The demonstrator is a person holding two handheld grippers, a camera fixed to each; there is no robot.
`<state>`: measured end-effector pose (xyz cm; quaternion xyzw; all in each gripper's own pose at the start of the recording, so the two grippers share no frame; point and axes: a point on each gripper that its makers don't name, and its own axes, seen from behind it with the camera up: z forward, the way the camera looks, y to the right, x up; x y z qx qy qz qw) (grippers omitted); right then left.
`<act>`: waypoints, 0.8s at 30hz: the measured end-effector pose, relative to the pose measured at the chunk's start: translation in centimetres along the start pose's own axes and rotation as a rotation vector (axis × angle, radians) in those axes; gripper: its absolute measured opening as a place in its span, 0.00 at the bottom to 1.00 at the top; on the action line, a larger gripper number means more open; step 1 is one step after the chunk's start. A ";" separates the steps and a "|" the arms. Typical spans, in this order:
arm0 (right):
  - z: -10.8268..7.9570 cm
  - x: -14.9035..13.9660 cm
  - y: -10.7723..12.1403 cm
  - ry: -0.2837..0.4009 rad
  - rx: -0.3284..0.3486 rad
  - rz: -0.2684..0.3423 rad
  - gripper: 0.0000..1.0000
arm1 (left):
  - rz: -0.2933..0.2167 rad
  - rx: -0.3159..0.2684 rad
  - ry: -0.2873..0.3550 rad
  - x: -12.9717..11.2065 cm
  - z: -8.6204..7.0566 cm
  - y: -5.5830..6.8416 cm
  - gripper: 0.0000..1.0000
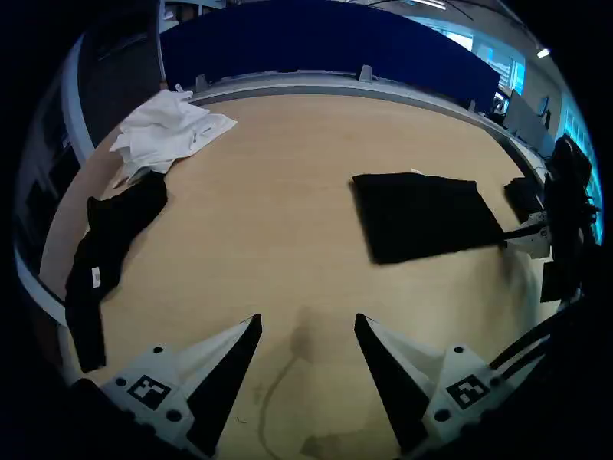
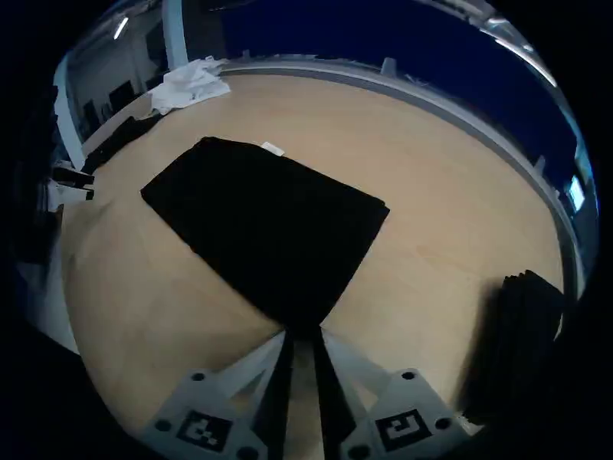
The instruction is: Fold towel
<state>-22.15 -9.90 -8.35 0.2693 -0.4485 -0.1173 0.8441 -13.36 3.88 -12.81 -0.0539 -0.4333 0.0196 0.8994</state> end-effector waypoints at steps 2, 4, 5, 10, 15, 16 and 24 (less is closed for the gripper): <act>0.0 0.1 0.0 0.000 0.006 0.003 0.12 | 0.000 -0.001 -0.002 -0.1 0.0 0.0 0.90; 0.1 0.2 0.0 0.004 0.009 0.004 0.09 | -0.001 -0.001 -0.002 -0.2 0.0 -0.1 0.90; 0.1 0.3 0.0 0.006 0.011 0.004 0.08 | -0.002 -0.001 -0.003 -0.2 0.0 -0.1 0.90; 0.0 1.0 0.0 0.018 0.006 -0.015 0.07 | -0.001 -0.001 -0.003 -0.3 -0.1 -0.2 0.90; -0.5 2.2 0.1 0.032 -0.004 -0.052 0.07 | -0.002 0.002 -0.001 -0.3 -0.4 -0.5 0.90; -0.7 2.6 0.2 0.037 -0.005 -0.059 0.07 | -0.003 0.003 0.000 -0.3 -0.5 -0.5 0.90; -2.1 7.8 -0.2 0.091 -0.014 -0.140 0.07 | -0.021 0.000 0.014 -0.1 -0.8 -1.0 0.90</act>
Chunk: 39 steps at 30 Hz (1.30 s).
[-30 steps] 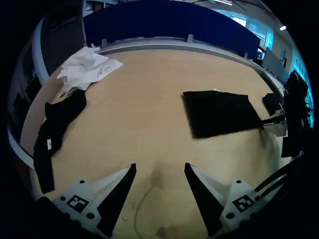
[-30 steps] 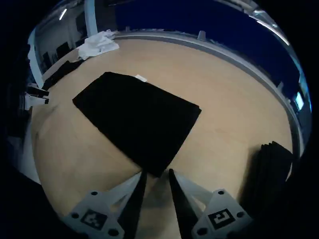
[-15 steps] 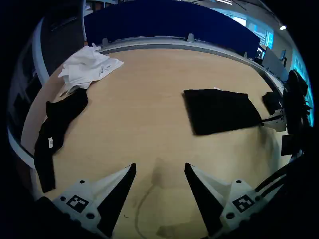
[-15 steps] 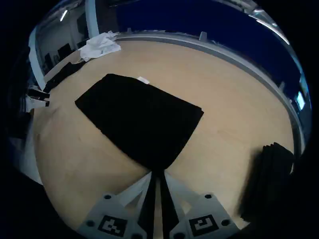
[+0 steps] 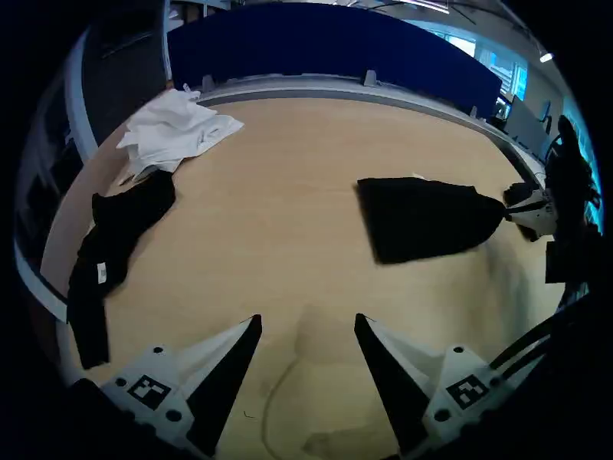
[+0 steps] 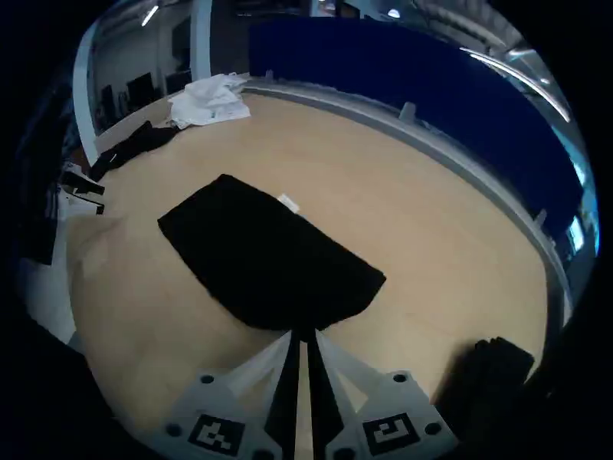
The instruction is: Fold towel
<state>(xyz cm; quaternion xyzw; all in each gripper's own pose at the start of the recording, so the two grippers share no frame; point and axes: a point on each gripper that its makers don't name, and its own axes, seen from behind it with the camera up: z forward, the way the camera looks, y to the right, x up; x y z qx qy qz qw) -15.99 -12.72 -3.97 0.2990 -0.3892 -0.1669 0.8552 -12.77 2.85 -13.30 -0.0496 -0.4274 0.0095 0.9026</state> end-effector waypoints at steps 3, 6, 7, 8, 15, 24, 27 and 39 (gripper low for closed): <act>-0.2 2.4 -0.2 0.022 -0.001 -0.036 0.07 | -0.008 -0.001 0.005 0.0 -0.1 -0.1 0.90; -0.3 4.7 -0.6 0.046 0.001 -0.068 0.07 | -0.013 -0.002 0.009 0.0 -0.4 -0.2 0.90; -0.3 5.4 -0.7 0.054 0.002 -0.077 0.07 | -0.014 -0.003 0.011 0.0 -0.4 -0.2 0.90; -0.4 6.2 -0.9 0.062 0.003 -0.087 0.07 | -0.016 -0.004 0.012 -0.1 -0.5 -0.2 0.90; 0.2 9.2 -1.9 0.085 0.012 -0.142 0.07 | -0.018 -0.012 0.016 -0.2 -0.9 0.1 0.90; 0.9 9.9 -2.6 0.079 0.033 -0.172 0.07 | -0.023 -0.021 0.022 -0.2 -1.6 0.4 0.90; 1.3 10.5 -3.2 0.077 0.046 -0.192 0.07 | -0.033 -0.024 0.028 -0.1 -1.9 0.4 0.90; 4.6 13.8 -9.2 0.070 0.158 -0.338 0.07 | -0.093 -0.019 0.061 0.1 -3.3 -0.3 0.90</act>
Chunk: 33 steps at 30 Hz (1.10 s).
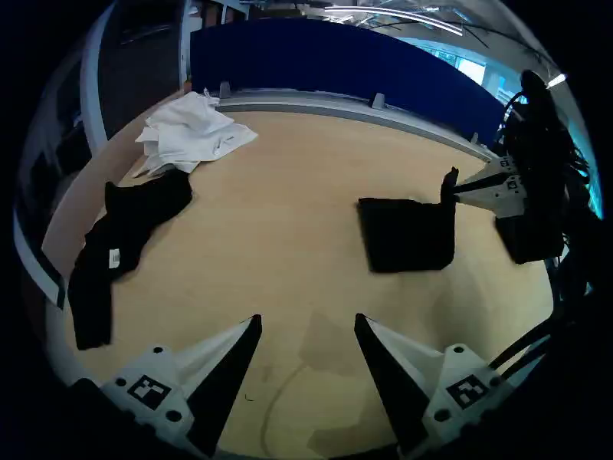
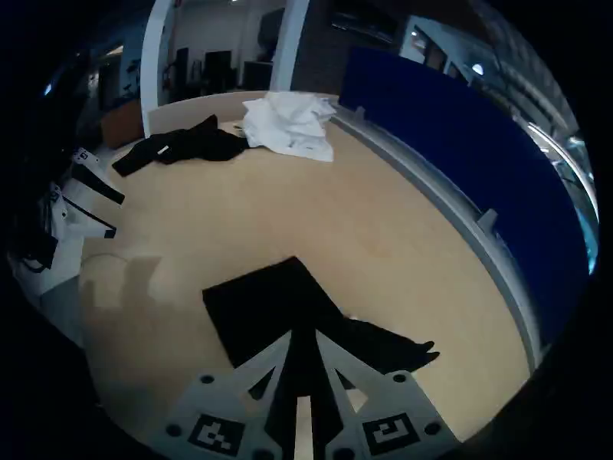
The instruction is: Fold towel
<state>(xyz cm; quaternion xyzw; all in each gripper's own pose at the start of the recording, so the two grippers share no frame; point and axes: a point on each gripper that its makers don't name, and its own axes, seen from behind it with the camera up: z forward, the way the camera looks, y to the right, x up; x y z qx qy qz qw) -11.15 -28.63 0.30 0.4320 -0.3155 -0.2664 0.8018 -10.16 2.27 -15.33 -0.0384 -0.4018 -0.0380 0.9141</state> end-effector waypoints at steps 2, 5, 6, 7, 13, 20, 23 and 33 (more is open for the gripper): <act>1.1 0.6 -1.2 0.000 0.028 -0.015 0.07 | -0.013 -0.002 0.002 -0.3 -0.1 -0.1 0.90; 2.9 1.0 -3.1 -0.008 0.069 -0.023 0.07 | -0.026 0.010 0.002 -0.9 -0.3 -0.6 0.90; 3.5 1.0 -3.7 -0.011 0.082 -0.025 0.06 | -0.029 0.012 0.003 -1.1 -0.4 -0.7 0.90; 4.1 0.9 -4.4 -0.013 0.095 -0.026 0.06 | -0.032 0.015 0.004 -1.3 -0.5 -0.8 0.90; 7.6 -0.2 -7.9 -0.046 0.165 -0.005 0.07 | -0.057 0.028 0.003 -2.4 -1.0 -1.3 0.90; 8.3 -1.1 -8.3 -0.069 0.166 0.009 0.10 | -0.074 0.026 0.006 -2.6 -1.1 -1.2 0.90; 8.2 -1.1 -8.1 -0.074 0.160 0.016 0.19 | -0.067 0.027 0.005 -2.5 -1.1 -1.3 0.90; 7.2 -0.6 -7.1 -0.044 0.137 0.037 0.68 | -0.061 0.031 0.005 -2.2 -1.1 -1.2 0.90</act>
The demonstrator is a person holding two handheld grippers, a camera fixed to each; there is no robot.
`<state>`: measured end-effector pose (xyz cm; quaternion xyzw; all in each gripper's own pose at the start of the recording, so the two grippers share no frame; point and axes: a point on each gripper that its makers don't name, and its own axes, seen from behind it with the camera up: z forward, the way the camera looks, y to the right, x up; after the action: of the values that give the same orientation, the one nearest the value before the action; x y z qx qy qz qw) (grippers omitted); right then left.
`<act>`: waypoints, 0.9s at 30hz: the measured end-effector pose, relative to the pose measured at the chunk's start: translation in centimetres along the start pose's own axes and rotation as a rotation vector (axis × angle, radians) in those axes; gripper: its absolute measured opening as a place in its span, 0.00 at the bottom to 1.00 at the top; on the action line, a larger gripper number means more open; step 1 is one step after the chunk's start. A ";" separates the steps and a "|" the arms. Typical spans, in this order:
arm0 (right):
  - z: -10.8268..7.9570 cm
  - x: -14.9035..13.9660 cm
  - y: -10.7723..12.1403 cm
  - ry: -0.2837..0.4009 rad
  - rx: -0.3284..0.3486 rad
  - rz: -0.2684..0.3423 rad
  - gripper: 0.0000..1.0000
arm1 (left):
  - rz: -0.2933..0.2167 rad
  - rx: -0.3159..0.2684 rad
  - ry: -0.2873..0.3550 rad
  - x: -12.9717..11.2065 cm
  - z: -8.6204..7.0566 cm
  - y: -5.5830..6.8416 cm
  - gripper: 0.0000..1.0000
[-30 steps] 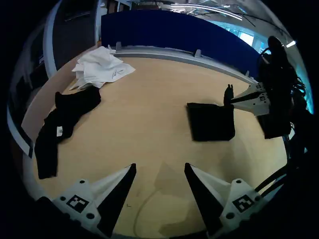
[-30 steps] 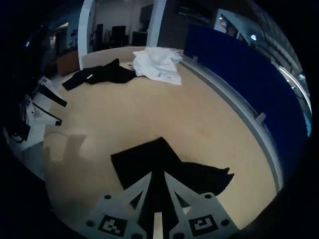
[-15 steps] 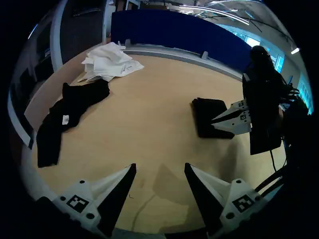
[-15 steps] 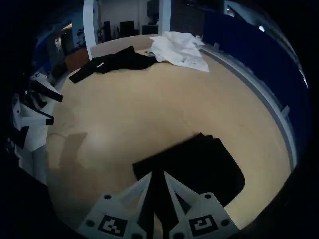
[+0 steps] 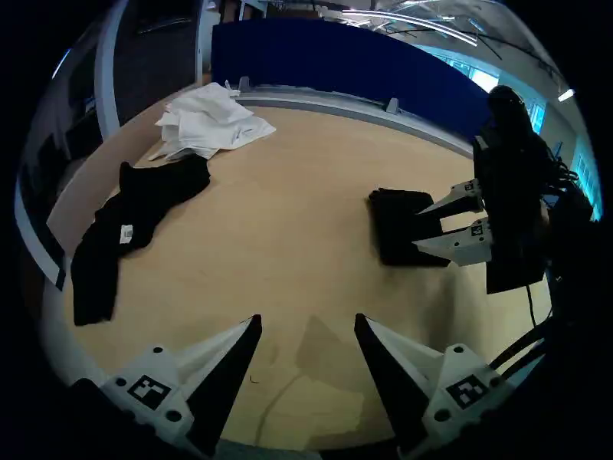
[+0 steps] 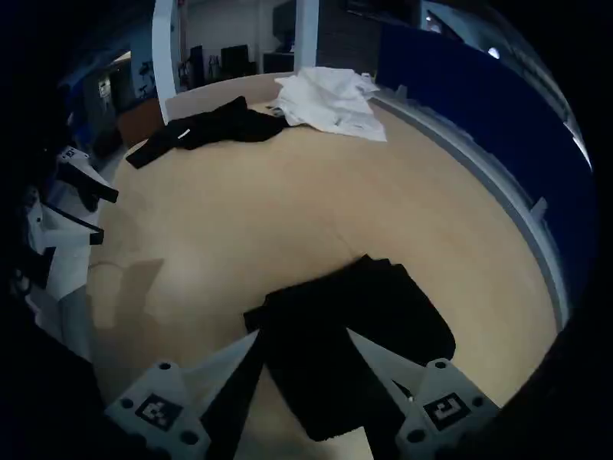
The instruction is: Fold towel
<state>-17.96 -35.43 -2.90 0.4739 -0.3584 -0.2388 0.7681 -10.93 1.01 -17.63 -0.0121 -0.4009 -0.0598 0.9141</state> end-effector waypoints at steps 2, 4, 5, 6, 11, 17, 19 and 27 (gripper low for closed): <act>-0.2 -0.2 0.1 -0.001 -0.005 0.000 0.68 | 0.000 0.001 0.000 0.0 0.0 0.0 0.90; -0.5 -0.5 0.2 -0.003 -0.009 0.002 0.68 | 0.001 0.002 0.000 0.1 0.0 0.1 0.90; -0.6 -0.8 0.3 -0.004 -0.011 0.004 0.68 | 0.001 0.002 0.000 0.1 0.0 0.1 0.90; -0.8 -1.0 0.3 -0.006 -0.013 0.006 0.68 | 0.002 0.002 0.001 0.2 0.0 0.2 0.90; -1.5 -2.6 0.7 -0.019 -0.025 0.026 0.68 | 0.004 0.000 0.001 0.3 0.1 0.4 0.90; -2.6 -5.0 1.1 -0.039 -0.047 0.068 0.68 | 0.014 -0.001 0.001 0.4 0.3 0.7 0.90; -3.0 -5.8 1.2 -0.045 -0.056 0.081 0.68 | 0.015 -0.002 0.001 0.4 0.3 0.8 0.90; -3.9 -8.4 1.3 -0.070 -0.079 0.122 0.68 | 0.019 -0.003 -0.002 0.2 0.4 0.9 0.90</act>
<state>-20.18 -26.77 -5.57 0.4117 -0.4035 -0.2220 0.7864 -10.99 1.94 -17.17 -0.0174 -0.4015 -0.0515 0.9142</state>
